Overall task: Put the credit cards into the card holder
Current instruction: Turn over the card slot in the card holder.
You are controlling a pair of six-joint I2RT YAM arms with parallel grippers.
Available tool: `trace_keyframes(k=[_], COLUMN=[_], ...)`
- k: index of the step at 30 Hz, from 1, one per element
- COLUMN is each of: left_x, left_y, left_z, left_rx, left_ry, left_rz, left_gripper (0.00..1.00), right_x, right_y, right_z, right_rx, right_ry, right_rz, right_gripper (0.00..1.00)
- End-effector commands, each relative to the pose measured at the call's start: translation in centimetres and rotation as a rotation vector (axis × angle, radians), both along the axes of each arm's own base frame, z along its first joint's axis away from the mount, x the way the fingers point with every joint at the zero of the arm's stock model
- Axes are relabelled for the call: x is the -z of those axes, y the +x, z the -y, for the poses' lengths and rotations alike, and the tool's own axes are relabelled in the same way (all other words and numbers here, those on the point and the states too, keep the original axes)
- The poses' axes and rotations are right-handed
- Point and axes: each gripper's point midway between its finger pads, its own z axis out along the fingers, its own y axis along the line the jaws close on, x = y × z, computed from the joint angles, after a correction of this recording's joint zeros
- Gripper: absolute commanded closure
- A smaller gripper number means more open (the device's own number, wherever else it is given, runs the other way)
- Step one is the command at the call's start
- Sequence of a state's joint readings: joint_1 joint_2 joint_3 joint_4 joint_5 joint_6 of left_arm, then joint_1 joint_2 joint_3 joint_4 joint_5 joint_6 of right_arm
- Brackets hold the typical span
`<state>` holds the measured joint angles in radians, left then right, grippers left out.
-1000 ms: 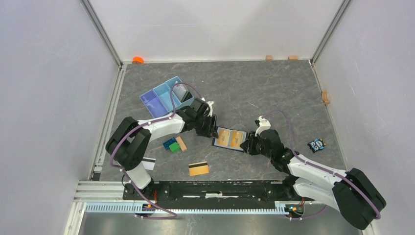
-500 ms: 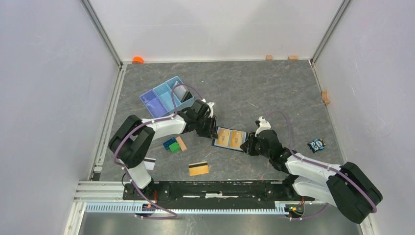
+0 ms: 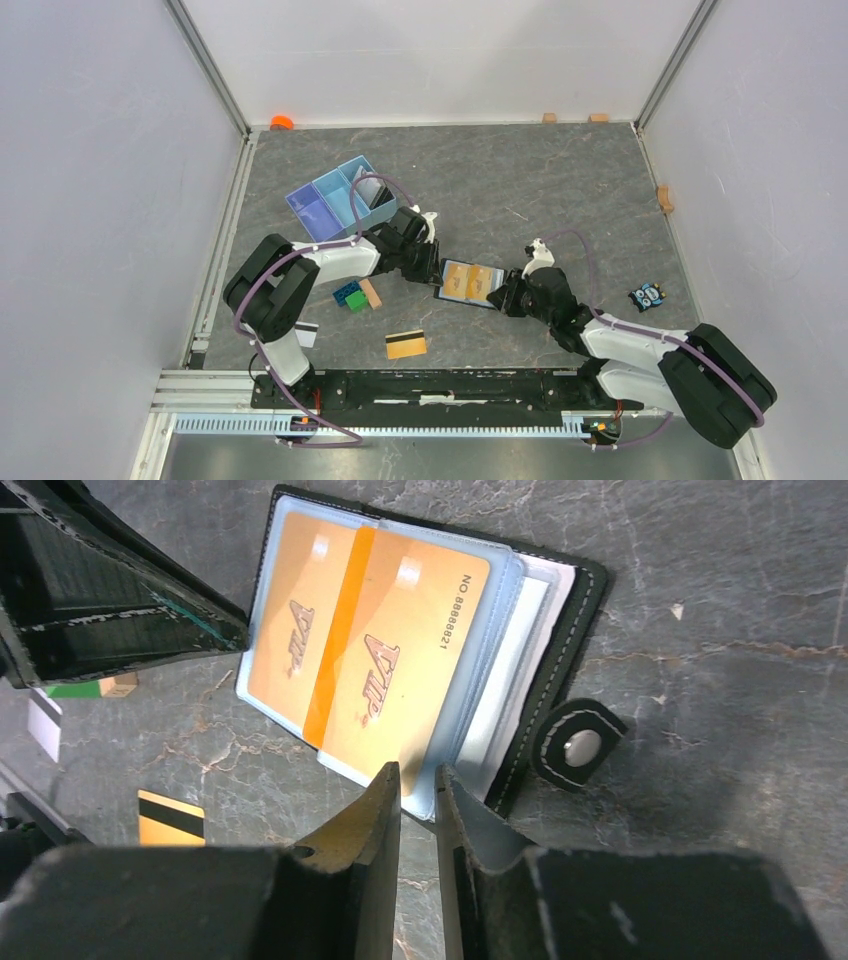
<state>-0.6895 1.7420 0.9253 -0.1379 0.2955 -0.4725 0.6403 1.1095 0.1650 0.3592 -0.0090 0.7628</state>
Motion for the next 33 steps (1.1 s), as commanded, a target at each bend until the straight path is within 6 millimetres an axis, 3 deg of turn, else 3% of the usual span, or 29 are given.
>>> trace_keyframes(k=[1, 6, 16, 22, 33], left_x=[0.5, 0.7, 1.2, 1.2, 0.6], left_y=[-0.2, -0.3, -0.4, -0.6, -0.8], left_z=[0.3, 0.3, 0.1, 0.1, 0.8], left_rx=[0.02, 0.017, 0.012, 0.012, 0.023], left_ry=[-0.023, -0.023, -0.015, -0.022, -0.076], left_rz=[0.003, -0.001, -0.005, -0.01, -0.01], left_gripper=[0.72, 0.78, 0.96, 0.98, 0.98], right_x=[-0.8, 0.5, -1.5, -3.4, -4.1], right_y=[0.3, -0.2, 0.0, 0.6, 1.4], right_z=[-1.2, -0.8, -2.6, -3.0, -3.7], right_rx=[0.004, 0.046, -0.019, -0.033, -0.059], right_ry=[0.087, 0.104, 0.229, 0.265, 0.253], right_rz=[0.002, -0.044, 0.03, 0.107, 0.15], right_gripper=[0.75, 0.72, 0.69, 0.68, 0.68])
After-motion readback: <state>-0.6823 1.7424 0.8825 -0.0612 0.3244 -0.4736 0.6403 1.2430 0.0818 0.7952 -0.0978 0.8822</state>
